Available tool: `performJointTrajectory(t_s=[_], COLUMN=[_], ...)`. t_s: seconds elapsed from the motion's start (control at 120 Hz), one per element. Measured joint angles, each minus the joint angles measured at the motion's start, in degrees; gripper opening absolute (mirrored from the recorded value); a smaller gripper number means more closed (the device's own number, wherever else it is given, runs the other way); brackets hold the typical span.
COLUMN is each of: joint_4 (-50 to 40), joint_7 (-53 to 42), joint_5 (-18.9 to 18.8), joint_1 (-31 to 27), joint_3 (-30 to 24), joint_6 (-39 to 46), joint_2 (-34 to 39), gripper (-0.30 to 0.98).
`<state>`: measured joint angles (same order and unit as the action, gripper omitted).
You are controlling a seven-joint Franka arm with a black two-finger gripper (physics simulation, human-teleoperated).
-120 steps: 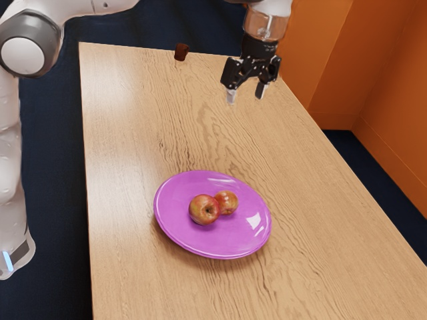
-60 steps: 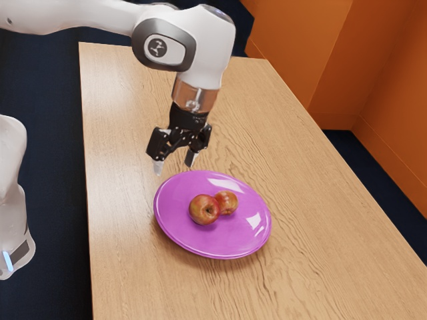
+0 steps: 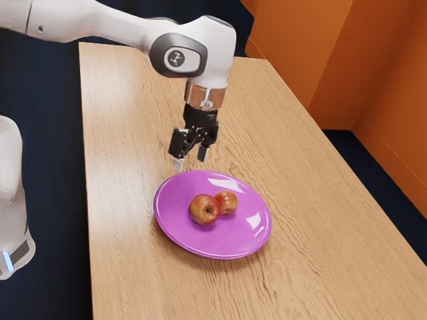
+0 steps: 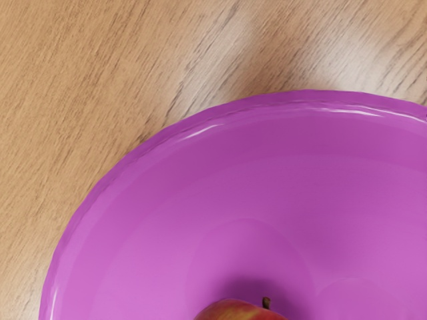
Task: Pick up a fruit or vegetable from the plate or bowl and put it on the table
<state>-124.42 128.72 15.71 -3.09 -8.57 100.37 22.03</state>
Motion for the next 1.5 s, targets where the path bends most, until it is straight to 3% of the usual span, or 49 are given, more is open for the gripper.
performJointTrajectory(t_s=[0.45,1.5], joint_4=[-0.05,-0.38], joint_7=[-6.86,-14.33], joint_5=[0.42,5.93], joint_1=[2.07,2.57], joint_3=[-2.11,-2.84], joint_6=[4.24,10.61], joint_2=[-4.7,-13.43], gripper=[0.69,0.69])
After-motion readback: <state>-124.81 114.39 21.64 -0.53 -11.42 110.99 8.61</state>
